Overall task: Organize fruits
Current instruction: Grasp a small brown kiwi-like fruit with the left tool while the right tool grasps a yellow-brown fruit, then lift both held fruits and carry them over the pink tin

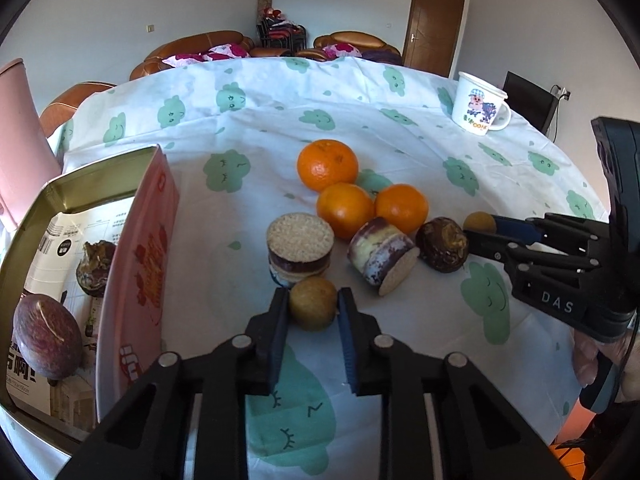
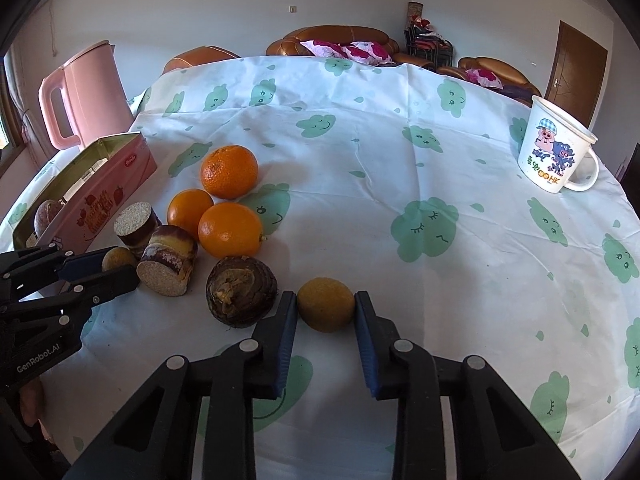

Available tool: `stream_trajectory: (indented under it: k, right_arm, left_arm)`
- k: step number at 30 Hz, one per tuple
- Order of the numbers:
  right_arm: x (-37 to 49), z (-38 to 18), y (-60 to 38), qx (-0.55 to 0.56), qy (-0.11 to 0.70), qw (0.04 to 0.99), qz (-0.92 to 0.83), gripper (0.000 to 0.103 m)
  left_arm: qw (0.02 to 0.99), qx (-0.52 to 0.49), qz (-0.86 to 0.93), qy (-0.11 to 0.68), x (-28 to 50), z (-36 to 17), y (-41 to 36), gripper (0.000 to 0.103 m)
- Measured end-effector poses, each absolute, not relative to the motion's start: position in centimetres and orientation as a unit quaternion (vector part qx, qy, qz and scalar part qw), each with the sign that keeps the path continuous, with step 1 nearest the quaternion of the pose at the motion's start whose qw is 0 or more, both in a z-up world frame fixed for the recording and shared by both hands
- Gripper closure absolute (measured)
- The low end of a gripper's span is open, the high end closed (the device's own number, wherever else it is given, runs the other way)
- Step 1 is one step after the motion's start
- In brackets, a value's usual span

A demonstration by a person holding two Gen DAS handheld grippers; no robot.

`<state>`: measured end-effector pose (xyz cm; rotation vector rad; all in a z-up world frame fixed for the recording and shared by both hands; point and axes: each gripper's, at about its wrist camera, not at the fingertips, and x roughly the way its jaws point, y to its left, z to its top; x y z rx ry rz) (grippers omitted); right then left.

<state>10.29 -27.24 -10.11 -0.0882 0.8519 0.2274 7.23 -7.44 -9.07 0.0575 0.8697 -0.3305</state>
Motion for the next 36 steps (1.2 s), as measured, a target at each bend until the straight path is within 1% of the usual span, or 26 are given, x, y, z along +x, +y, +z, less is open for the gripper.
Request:
stream_trajectory:
  k: [5, 17, 36]
  right_arm:
    - [9.5, -10.1, -27.1, -0.037, 0.4, 0.907, 0.127, 0.073]
    - [6.9, -8.0, -27.3, -0.03, 0.312, 0.938, 0.148, 0.073]
    - [4.8, -7.0, -27.0, -0.049, 0.25, 0.954, 0.158, 0.073]
  left_arm:
    - [0.901, 0.015, -0.166, 0.4, 6.8, -8.6, -6.9, 0.078]
    - [0.928, 0.0, -0.165, 0.334, 5.3, -7.1, -5.8, 0.078]
    - [0.95, -0.001, -0.158, 0.268, 3.5, -6.1, -5.4, 0.078]
